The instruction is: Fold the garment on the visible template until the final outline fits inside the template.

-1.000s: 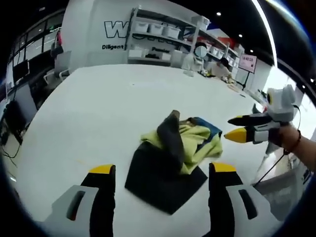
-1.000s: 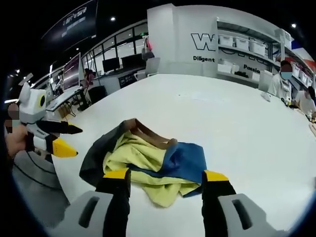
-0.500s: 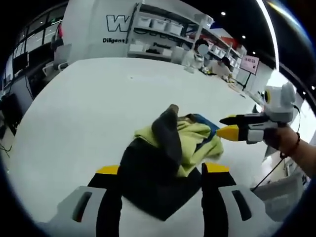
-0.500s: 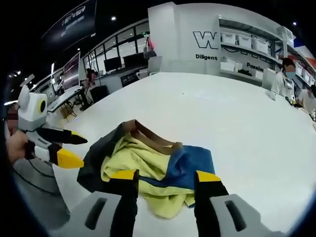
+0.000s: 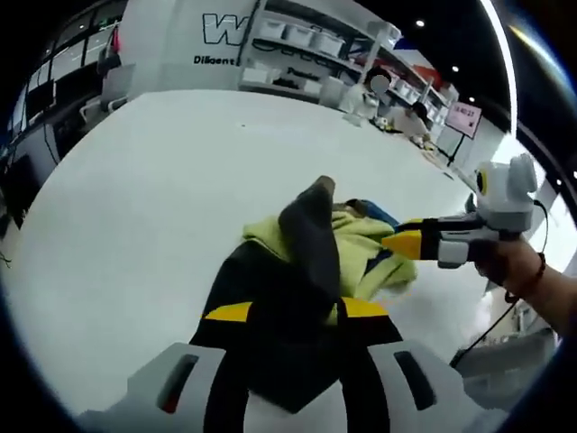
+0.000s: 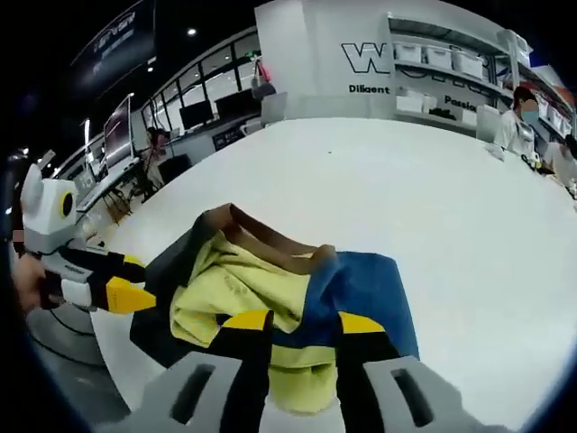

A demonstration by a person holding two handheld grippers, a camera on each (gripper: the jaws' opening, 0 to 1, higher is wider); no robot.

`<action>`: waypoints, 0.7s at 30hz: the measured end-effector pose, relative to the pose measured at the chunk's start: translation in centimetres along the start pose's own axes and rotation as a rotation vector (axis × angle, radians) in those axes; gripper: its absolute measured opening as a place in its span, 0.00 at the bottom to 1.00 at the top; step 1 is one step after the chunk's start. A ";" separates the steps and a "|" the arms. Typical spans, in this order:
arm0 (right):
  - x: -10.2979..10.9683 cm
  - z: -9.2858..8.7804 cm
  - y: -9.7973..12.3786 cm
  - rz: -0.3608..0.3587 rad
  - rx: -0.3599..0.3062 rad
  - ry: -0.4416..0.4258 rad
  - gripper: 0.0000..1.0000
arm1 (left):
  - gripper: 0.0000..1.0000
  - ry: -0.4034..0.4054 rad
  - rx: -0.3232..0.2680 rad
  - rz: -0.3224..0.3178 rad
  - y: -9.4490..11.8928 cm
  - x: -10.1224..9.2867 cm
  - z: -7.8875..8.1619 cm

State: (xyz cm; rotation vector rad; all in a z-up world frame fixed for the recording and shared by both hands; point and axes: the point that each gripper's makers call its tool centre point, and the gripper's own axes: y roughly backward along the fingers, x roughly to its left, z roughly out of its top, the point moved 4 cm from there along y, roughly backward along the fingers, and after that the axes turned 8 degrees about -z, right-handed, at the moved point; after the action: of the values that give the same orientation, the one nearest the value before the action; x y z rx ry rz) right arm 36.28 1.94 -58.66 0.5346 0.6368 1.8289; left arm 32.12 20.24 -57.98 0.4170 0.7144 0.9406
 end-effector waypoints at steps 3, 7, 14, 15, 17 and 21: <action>-0.3 -0.1 -0.4 -0.013 0.004 -0.007 0.16 | 0.26 0.006 0.010 -0.004 -0.4 0.0 -0.2; -0.4 -0.2 -0.8 -0.017 0.008 -0.029 0.13 | 0.19 0.008 0.028 -0.002 -0.8 0.1 -0.3; -0.3 0.0 -0.7 -0.031 0.007 0.020 0.07 | 0.02 0.000 0.035 0.006 -0.8 0.3 -0.4; -0.2 0.0 -0.6 -0.030 0.003 0.029 0.05 | 0.02 -0.012 0.036 0.006 -0.7 0.3 -0.4; -0.2 0.1 -0.4 -0.035 -0.005 0.047 0.02 | 0.02 -0.022 0.036 0.009 -0.5 0.2 -0.4; 0.0 0.5 0.2 -0.048 -0.026 0.100 0.00 | 0.02 -0.031 0.020 0.011 0.3 0.4 0.0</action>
State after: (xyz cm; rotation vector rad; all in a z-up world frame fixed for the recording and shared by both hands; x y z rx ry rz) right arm 36.51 1.99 -58.14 0.4091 0.6862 1.8247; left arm 32.10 20.68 -57.96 0.4522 0.6944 0.9363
